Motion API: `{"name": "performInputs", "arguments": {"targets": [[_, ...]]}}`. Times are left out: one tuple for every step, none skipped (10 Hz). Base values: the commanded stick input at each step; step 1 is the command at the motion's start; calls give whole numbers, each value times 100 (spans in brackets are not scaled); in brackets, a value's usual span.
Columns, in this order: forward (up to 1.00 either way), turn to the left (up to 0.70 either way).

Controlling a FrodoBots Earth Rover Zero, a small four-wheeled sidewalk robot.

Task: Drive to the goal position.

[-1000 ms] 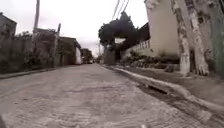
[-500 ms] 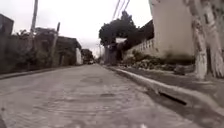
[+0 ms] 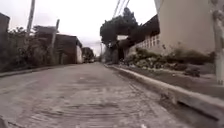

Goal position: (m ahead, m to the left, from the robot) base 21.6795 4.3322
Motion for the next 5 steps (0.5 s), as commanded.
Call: {"name": "performInputs", "arguments": {"targets": [[100, 0], [100, 0], [100, 0], [100, 0], [100, 0]]}}
